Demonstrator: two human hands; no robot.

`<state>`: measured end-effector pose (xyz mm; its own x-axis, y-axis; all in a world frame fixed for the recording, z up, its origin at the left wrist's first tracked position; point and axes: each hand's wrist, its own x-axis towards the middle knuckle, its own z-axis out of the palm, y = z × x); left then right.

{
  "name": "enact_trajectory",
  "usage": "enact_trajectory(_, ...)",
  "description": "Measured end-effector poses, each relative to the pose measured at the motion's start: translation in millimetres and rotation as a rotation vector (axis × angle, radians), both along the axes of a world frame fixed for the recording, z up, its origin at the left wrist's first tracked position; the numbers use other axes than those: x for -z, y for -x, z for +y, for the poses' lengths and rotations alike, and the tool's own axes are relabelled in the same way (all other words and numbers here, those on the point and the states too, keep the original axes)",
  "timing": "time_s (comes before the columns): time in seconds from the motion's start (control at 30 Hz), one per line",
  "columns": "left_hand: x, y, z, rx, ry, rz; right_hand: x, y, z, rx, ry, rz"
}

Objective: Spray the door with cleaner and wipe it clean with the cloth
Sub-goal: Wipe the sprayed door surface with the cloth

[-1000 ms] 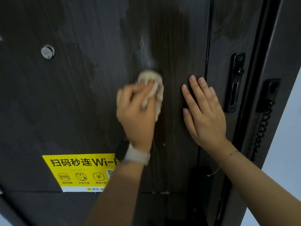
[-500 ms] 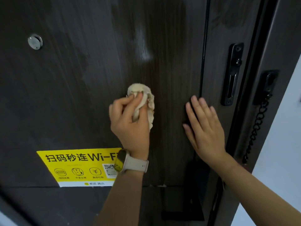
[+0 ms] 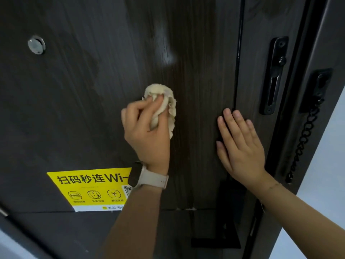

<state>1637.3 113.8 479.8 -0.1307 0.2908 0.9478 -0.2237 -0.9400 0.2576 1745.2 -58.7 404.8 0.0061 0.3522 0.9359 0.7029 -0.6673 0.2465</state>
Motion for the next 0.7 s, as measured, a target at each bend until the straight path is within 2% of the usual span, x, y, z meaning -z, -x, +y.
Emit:
enact_trajectory(0.07,18,-2,-4,-0.013,-0.019,0.042,0,0,0,0.001,0.004,0.0)
enact_trajectory(0.17,111,13,-14,0.015,-0.011,0.225,0,1,-1,0.008,0.016,0.01)
enact_trajectory(0.23,147,21,-21,0.043,0.008,0.308,0,2,-1,0.008,0.023,0.01)
enact_trajectory(0.3,138,19,-20,0.039,0.001,0.3,-1,2,-1,0.011,0.022,0.015)
enact_trajectory(0.43,82,10,-6,0.002,0.052,0.148,-1,2,-1,0.008,0.024,0.022)
enact_trajectory(0.53,87,9,-11,0.022,0.188,0.12,-1,2,-1,-0.013,0.029,0.03)
enact_trajectory(0.6,94,7,-25,0.055,0.242,0.15,-1,3,-1,-0.005,0.026,0.033)
enact_trajectory(0.7,94,4,-39,0.059,0.081,0.297,-2,4,-1,-0.008,0.021,0.031)
